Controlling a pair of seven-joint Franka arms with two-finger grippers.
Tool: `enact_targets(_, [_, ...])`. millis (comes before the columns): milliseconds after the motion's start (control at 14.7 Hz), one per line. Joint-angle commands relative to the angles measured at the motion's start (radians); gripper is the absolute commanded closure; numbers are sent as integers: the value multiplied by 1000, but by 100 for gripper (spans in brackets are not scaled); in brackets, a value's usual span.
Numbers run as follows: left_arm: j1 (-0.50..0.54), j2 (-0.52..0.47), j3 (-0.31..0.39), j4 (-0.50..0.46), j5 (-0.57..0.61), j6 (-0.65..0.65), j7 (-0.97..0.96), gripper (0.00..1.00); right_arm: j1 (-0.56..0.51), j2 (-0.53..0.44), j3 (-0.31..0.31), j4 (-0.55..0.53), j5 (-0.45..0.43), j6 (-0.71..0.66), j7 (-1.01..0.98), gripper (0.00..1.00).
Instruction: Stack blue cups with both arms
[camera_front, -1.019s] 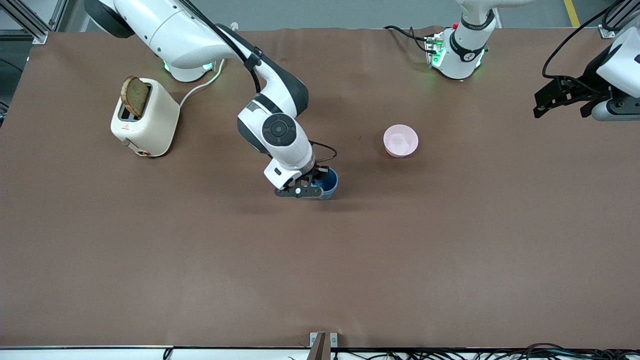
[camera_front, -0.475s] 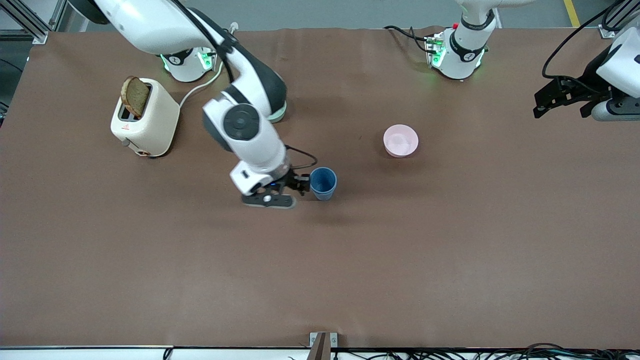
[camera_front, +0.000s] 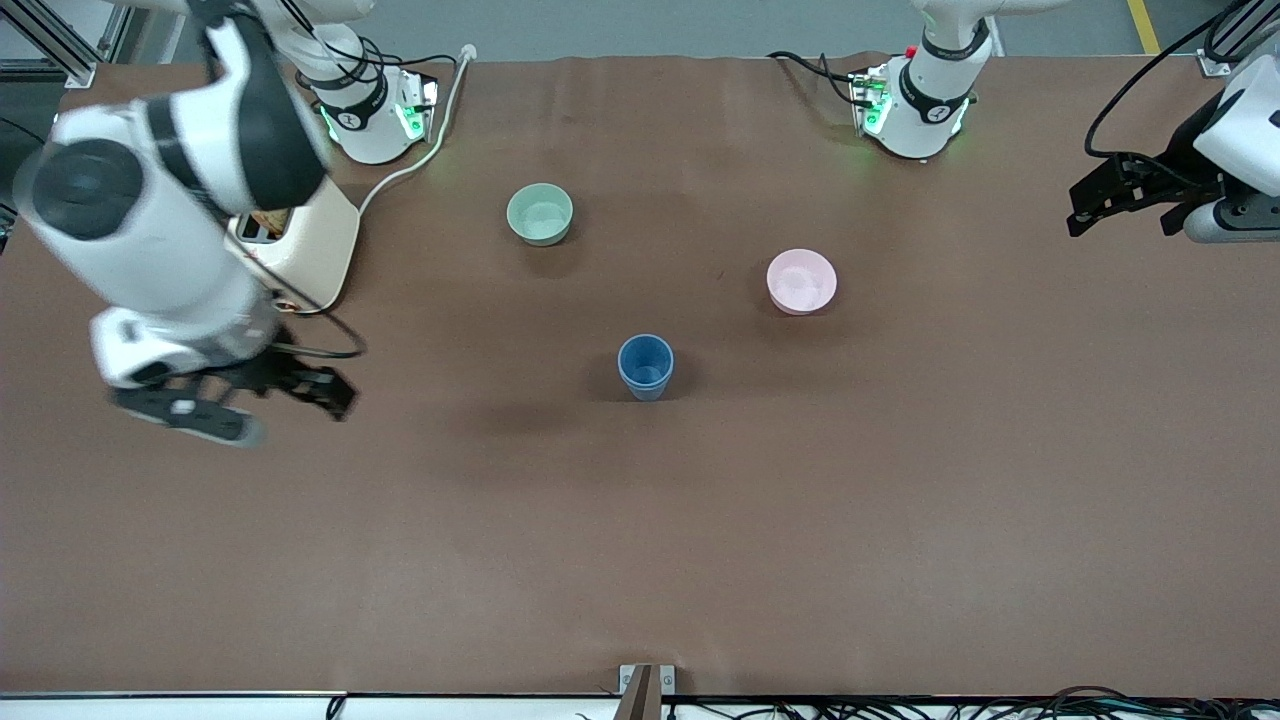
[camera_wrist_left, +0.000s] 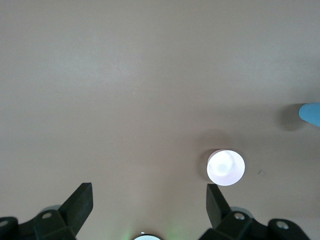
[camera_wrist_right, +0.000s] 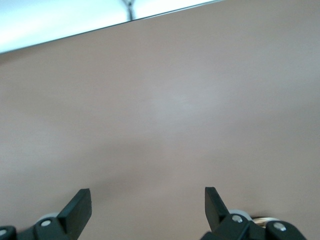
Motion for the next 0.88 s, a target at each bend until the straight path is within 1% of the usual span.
enact_targets(0, [3, -2, 3, 3, 1, 5, 15, 0, 8, -92, -78, -49, 2, -53, -143, 0])
enact_targets(136, [3, -2, 1, 4, 4, 5, 15, 0, 13, -141, -156, -48, 88, -89, -193, 0])
enact_targets(272, [1, -2, 1, 7, 6, 5, 15, 0, 10, -185, -219, -48, 136, -154, -294, 0])
enact_targets(407, [1, 5, 1, 18, 6, 5, 14, 0, 11, -242, -290, -48, 185, -219, -345, 0])
enact_targets(543, [1, 8, 1, 23, 6, 5, 12, 0, 7, -276, -315, -48, 197, -291, -371, 0])
enact_targets(679, [1, 9, 1, 32, 11, 5, 9, 0, -13, -279, -313, -45, 205, -290, -390, 0])
enact_targets(815, [1, 12, 1, 33, 40, 4, 11, 0, -12, -276, -313, -43, 205, -273, -399, 0])
